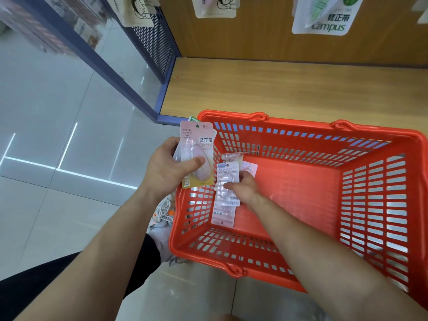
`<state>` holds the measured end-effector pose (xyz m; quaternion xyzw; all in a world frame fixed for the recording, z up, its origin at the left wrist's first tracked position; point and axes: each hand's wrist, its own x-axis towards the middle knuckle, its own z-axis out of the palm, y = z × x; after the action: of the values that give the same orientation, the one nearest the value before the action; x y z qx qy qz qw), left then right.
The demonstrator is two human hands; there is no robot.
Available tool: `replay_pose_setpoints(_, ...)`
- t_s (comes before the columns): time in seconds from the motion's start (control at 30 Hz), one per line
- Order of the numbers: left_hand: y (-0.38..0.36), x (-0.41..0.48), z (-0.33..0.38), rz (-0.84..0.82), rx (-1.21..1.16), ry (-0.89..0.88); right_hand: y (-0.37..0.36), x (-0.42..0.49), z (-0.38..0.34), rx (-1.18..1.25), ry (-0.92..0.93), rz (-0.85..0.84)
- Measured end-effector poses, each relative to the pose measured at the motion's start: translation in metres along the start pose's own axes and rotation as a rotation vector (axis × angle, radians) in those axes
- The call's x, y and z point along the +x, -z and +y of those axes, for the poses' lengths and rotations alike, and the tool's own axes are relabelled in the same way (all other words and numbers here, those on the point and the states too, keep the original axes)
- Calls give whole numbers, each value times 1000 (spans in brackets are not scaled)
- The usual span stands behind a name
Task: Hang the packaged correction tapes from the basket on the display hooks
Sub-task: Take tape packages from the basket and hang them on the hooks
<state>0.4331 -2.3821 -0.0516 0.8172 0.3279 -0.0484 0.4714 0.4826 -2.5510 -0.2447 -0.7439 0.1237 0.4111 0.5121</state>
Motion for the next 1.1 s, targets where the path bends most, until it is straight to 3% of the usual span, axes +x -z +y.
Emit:
replay_pose_setpoints(0.43, -4, -12, 11, -29, 20, -3, 112, -71, 9, -154, 46, -122)
replay_pose_setpoints(0.63, -4, -26, 60, -205, 38, -59, 187, -159, -54, -17, 223, -168)
replay_pose_setpoints(0.83, 14, -78, 159, -441, -42, -246, 262, -272, -122, -36, 353, -388)
replay_pose_setpoints(1.0, 19, -124, 198, -538, -46, -342, 278, -316, -140, -71, 396, -434)
replay_pose_setpoints(1.1, 13, -131, 201, -507, -64, -351, 272, -320, -144, -32, 434, -407)
